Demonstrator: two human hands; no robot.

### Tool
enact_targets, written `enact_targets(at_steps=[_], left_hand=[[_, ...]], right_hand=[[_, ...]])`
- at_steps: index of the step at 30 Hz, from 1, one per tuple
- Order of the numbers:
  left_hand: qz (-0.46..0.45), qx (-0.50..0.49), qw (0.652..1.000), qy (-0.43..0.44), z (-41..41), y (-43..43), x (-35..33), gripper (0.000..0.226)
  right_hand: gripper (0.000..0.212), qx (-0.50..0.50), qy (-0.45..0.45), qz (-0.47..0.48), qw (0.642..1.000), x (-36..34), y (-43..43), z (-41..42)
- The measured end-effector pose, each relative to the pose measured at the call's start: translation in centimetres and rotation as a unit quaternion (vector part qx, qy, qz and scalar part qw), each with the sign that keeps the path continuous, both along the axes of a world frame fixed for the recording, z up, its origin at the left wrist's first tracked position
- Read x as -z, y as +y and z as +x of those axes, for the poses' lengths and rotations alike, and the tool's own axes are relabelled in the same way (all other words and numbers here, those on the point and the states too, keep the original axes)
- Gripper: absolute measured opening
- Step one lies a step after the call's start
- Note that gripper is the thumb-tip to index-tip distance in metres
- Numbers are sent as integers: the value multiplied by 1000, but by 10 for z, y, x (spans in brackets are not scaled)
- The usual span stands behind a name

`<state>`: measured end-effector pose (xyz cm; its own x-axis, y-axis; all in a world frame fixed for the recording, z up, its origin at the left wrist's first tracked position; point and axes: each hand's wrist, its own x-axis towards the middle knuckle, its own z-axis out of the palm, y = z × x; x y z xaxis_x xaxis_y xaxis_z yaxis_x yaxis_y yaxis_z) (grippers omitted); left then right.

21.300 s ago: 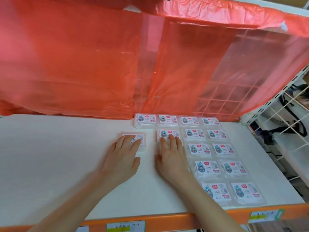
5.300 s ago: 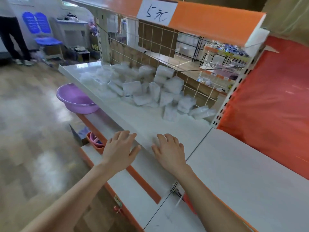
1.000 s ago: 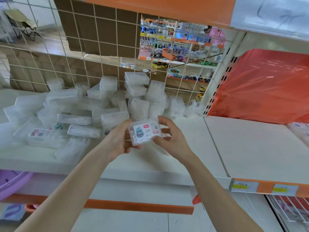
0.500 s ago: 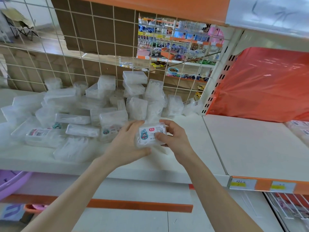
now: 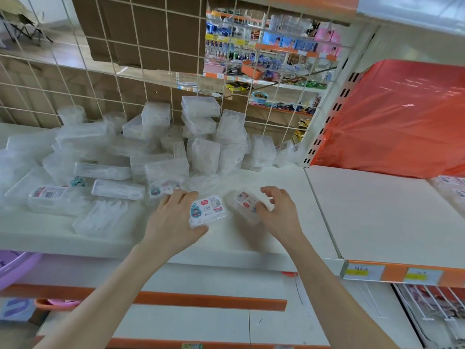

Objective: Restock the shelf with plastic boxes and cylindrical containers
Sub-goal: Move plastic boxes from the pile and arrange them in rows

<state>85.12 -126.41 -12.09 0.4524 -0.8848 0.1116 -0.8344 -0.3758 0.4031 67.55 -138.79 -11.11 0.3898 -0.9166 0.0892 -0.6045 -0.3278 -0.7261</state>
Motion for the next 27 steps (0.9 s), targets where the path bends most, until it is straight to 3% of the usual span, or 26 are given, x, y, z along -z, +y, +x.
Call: enact_targets(at_steps=[3,6,11,17,21,23,24,27], left_hand=[[20,-14,1000,0,-1,1,6,72],[24,-25,999,10,-3,-1,10,71],[15,-26,999,12,-6,-3,13,70],[18,-20,999,18,-9,-7,13,70],[-29,-11,1000,-3,-18,-7,8,76],[-95,19,995,-28,-27,-7,4,74],[-132,32,990,-29,-33,-8,3,71],[-176,94,979,33,-53,-13,-2,65]], right_hand=[[52,-36,109,30,993,7,1,2],[59,-42,182,-1,982,14,8,8],[55,-11,223,-72,972,20,13,12],[54,-17,191,-66,979,18,11,8],[51,7,58,-27,998,8,16,1],[48,44,-61,75,994,-4,21,3],[48,56,-131,155,978,-11,24,6],[54,42,-284,379,880,-27,30,11]])
